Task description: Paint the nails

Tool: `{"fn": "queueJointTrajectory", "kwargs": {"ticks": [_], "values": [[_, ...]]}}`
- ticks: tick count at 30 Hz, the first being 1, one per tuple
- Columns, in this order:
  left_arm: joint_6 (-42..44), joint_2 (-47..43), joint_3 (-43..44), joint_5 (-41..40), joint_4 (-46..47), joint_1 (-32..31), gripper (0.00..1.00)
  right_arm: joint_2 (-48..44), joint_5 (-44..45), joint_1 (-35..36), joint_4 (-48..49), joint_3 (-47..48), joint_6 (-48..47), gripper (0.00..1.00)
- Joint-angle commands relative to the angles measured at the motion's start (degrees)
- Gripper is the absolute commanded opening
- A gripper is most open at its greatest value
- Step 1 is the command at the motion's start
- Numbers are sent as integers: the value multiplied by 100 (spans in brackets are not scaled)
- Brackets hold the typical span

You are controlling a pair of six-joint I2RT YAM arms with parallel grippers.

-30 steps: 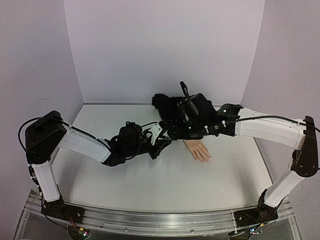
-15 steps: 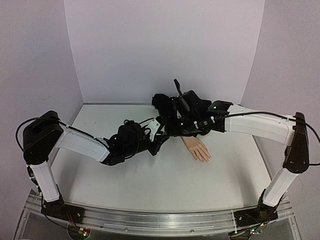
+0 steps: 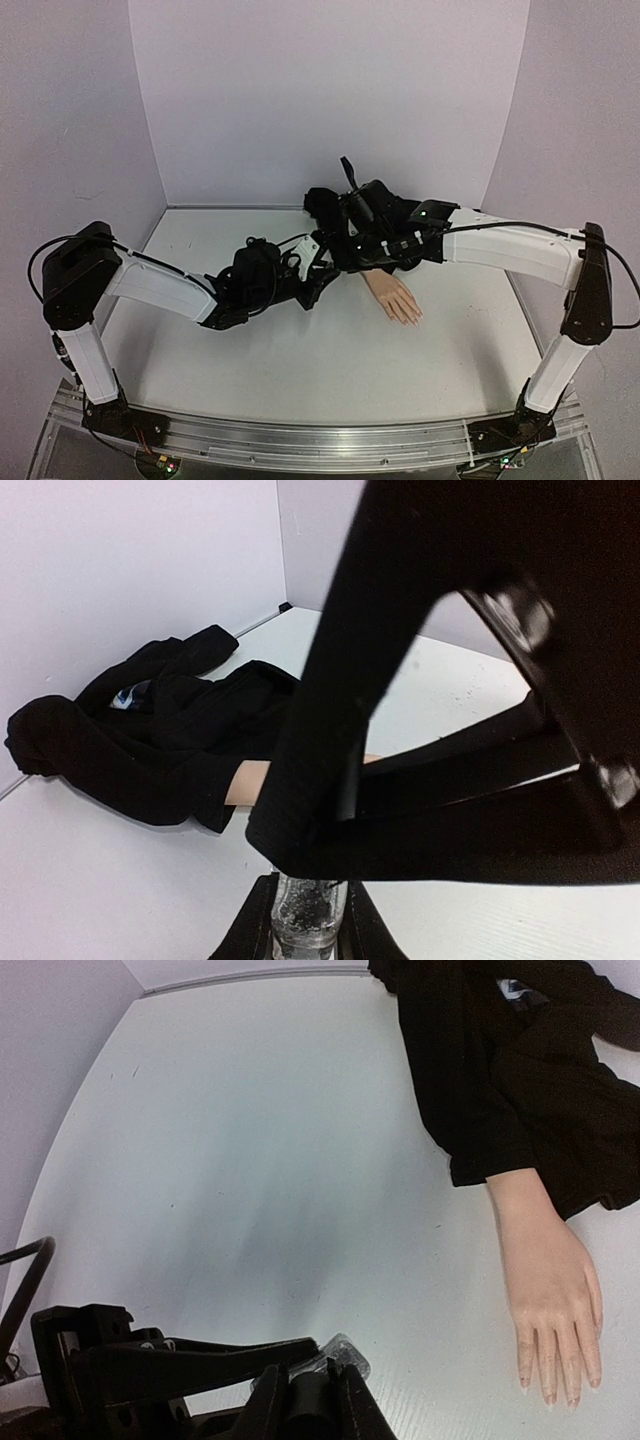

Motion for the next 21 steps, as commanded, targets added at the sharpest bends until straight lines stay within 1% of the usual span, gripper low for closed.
{"fn": "queueJointTrajectory", "kwargs": {"ticks": [1, 3, 4, 5, 8, 9, 10, 11, 12, 13, 15, 17, 18, 19, 21], "values": [[-16, -555, -66, 786, 85, -34, 0, -84, -2, 25, 243, -23, -619, 2], [-12, -724, -157, 1438, -23, 6, 0, -271, -272, 26, 424, -298, -1235, 0], [-64, -820, -216, 1853, -64, 64, 0, -406, -572, 25, 574, -496, -1628, 0], [-205, -923, -275, 2391, -57, 182, 0, -583, -1099, 24, 763, -762, -2093, 0], [-1106, -1054, -405, 4664, 387, 816, 0, -1315, -3080, 25, 1334, -1753, -3540, 0], [-1513, -1037, -392, 5433, 645, 985, 0, -1512, -3548, 20, 1440, -1978, -3830, 0], [-1800, -972, -314, 6198, 764, 1097, 0, -1601, -3874, 7, 1471, -2066, -3959, 0], [-2101, -903, -215, 6762, 860, 1204, 0, -1663, -4223, -10, 1480, -2121, -4013, 0], [-2391, -832, -105, 7189, 897, 1272, 0, -1651, -4522, -17, 1441, -2104, -4041, 0], [-2537, -765, 27, 7446, 888, 1286, 0, -1582, -4649, -16, 1371, -2059, -4056, 0], [-2610, -707, 124, 7427, 838, 1289, 0, -1447, -4724, -13, 1298, -2006, -4043, 0], [-2459, -735, 132, 7132, 754, 1290, 0, -1419, -4556, -13, 1331, -2038, -4001, 0], [-2256, -776, 160, 6886, 498, 1292, 0, -1455, -4306, -15, 1407, -2069, -3908, 0], [-1928, -863, 203, 6360, 56, 1292, 0, -1499, -3984, -15, 1480, -2089, -3722, 4], [-1332, -1043, 246, 5089, -653, 1269, 0, -1615, -3032, -12, 1568, -2094, -3308, 41]]}}
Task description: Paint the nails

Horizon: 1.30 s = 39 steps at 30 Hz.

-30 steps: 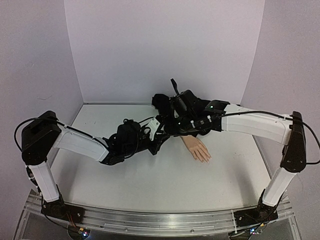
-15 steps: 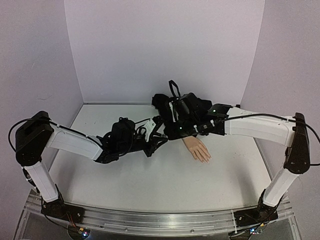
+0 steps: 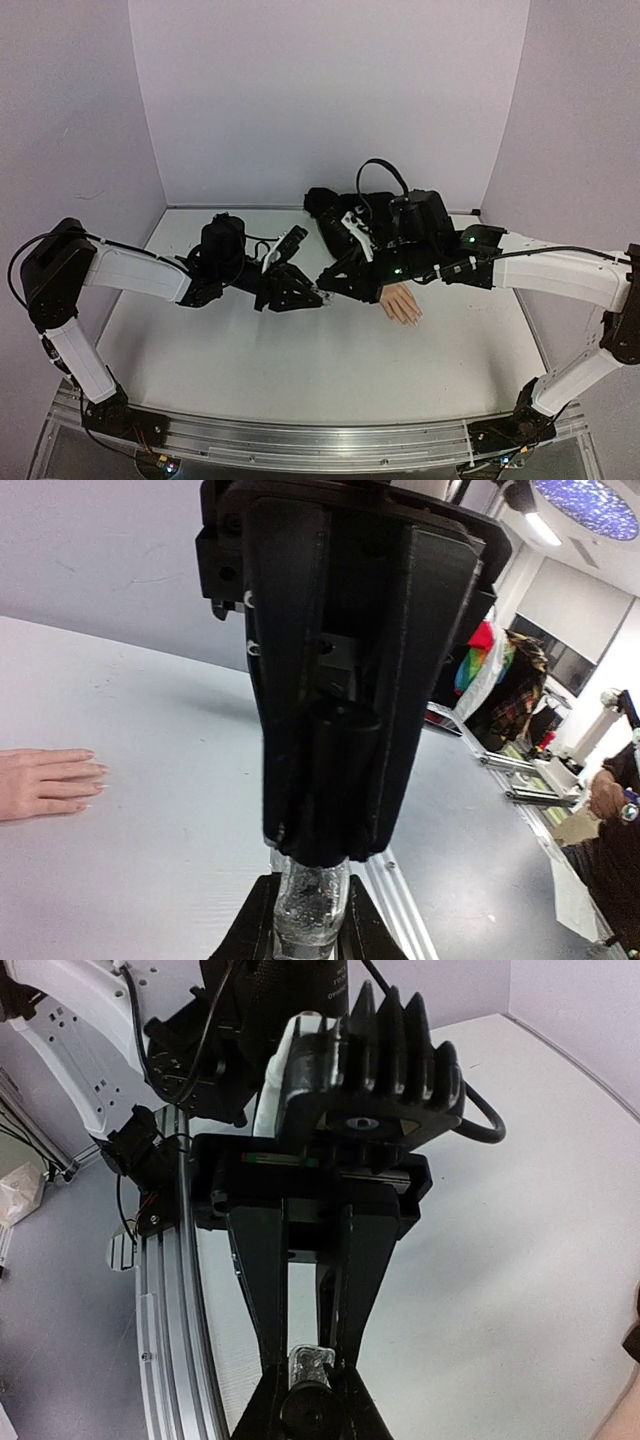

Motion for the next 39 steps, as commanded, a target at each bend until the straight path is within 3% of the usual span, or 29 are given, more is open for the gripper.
{"fn": "queueJointTrajectory", "kwargs": {"ticks": [1, 3, 6, 10, 19, 23, 27, 32, 35, 39], "values": [[587, -499, 464, -1914, -700, 90, 0, -71, 1509, 62, -250, -161, 345, 52], [781, -610, 323, -3305, -730, 40, 0, -103, 2563, 61, -243, -86, 1056, 62], [1070, -593, 339, -5018, -931, -185, 0, -65, 3397, 61, -252, 78, 2106, 64], [1436, -438, 482, -6189, -1015, -575, 0, 118, 3925, 168, -320, 381, 2851, 63], [1369, -172, 709, -6432, -930, -850, 0, 928, 3983, 191, -346, 1299, 2963, 48], [1368, -192, 742, -6418, -974, -883, 0, 1172, 3947, 204, -349, 1517, 2882, 38], [1368, -231, 730, -6343, -982, -883, 0, 1256, 3897, 200, -348, 1608, 2723, 20], [1374, -348, 652, -5564, -1024, -878, 0, 1127, 3839, 201, -313, 1448, 2155, 6], [1608, -568, 467, -3705, -945, -749, 0, 857, 3002, 183, -139, 1046, 1008, 0], [916, -597, 470, -590, -542, -299, 0, 294, 664, 152, -92, 307, -422, 0]]}}
